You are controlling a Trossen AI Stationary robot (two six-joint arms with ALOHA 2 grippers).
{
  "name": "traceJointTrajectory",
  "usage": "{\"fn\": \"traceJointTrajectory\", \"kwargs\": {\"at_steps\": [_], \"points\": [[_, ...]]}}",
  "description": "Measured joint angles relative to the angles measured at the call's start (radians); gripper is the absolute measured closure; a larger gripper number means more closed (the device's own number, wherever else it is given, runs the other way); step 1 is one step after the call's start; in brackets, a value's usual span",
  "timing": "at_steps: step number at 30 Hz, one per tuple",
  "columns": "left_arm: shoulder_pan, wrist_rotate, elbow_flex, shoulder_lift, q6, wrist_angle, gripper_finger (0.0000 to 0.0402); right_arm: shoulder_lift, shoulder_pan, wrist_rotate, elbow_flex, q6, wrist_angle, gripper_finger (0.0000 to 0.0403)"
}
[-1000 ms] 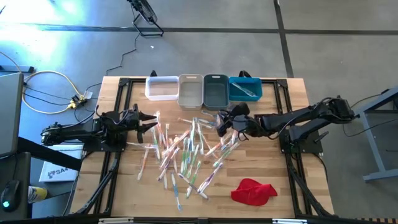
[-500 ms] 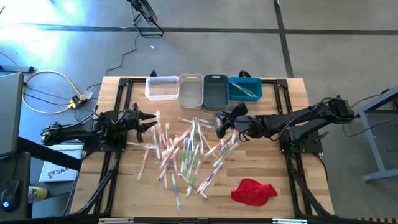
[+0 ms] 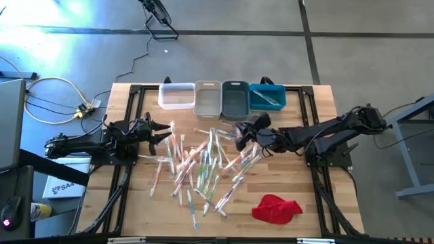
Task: Pick & Place Toothbrushes
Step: Put the orange toothbrush into the dark green bin
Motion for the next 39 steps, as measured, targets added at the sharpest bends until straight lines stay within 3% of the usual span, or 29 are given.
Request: {"fn": "traceJointTrajectory", "kwargs": {"at_steps": [10,14,21,28,39], "points": [[0.0,0.0,0.0,0.0,0.0,0.003,0.0265,0.059,0.004,-0.004,0.08,0.032,-0.08,0.04],[0.0,-0.003,0.0,0.0,0.0,0.004,0.0265,0.119,-0.015,-0.032,0.192,0.07,-0.262,0.04],[0.0,-0.018,0.0,0.0,0.0,-0.001,0.0265,0.214,-0.086,-0.213,0.324,0.241,-0.574,0.04],[0.0,-0.023,0.0,0.0,0.0,-0.001,0.0265,0.266,-0.119,-0.327,0.325,0.247,-0.611,0.04],[0.0,-0.025,0.0,0.0,0.0,-0.001,0.0265,0.275,-0.123,-0.292,0.327,0.264,-0.654,0.0391]]}}
